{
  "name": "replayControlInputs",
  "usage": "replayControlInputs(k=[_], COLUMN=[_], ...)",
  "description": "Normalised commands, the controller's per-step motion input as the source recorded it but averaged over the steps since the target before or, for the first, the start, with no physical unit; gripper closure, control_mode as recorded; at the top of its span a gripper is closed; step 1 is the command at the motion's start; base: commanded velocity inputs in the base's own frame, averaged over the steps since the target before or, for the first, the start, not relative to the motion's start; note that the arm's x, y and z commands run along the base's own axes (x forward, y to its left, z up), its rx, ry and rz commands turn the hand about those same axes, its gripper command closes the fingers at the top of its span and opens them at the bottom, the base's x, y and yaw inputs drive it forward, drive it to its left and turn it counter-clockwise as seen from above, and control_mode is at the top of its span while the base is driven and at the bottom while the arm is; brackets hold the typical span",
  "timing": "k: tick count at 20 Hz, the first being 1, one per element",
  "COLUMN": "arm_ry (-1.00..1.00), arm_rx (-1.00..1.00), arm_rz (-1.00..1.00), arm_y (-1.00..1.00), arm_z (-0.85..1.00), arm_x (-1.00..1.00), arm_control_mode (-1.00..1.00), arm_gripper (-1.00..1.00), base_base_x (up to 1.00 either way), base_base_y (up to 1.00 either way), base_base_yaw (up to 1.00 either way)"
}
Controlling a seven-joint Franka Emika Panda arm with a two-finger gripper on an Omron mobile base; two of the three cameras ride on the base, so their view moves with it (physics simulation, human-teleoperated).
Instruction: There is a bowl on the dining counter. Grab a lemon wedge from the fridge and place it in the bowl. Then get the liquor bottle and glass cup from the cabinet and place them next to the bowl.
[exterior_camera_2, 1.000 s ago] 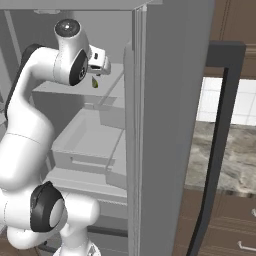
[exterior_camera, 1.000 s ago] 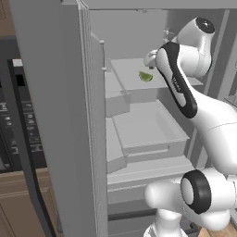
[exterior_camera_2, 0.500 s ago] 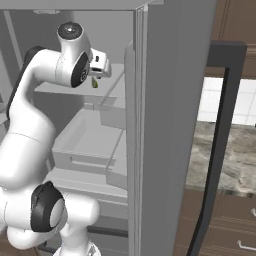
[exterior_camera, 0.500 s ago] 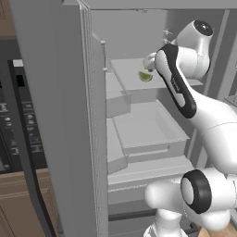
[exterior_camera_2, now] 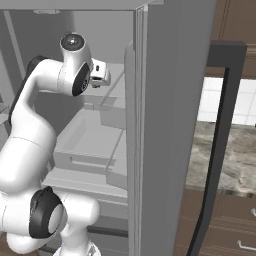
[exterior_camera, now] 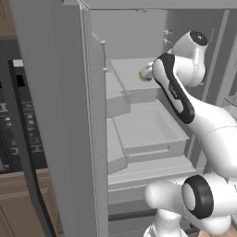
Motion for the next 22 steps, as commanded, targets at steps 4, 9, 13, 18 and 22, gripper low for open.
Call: replayControlInputs(k=[4,9,13,18,22], arm_ry=[0.00,0.06,0.08,0.10,0.05], arm_rx=[0.00,0.00,-0.02,-0.02,-0.01], arm_rz=[0.01,0.01,0.00,0.02,0.06], arm_y=[0.00,0.00,0.04,0.02,0.00], arm_z=[0.00,0.00,0.00,-0.01,-0.16], arm_x=[0.14,0.33,0.46,0.48,0.29], arm_control_mode=[-1.00,-1.00,-1.00,-1.00,-1.00], arm_gripper=[-1.00,-1.00,-1.00,-1.00,-1.00], base_base_x=[0.00,0.00,0.00,0.00,0.00], base_base_y=[0.00,0.00,0.00,0.00,0.00], base_base_yaw=[0.00,0.00,0.00,0.00,0.00])
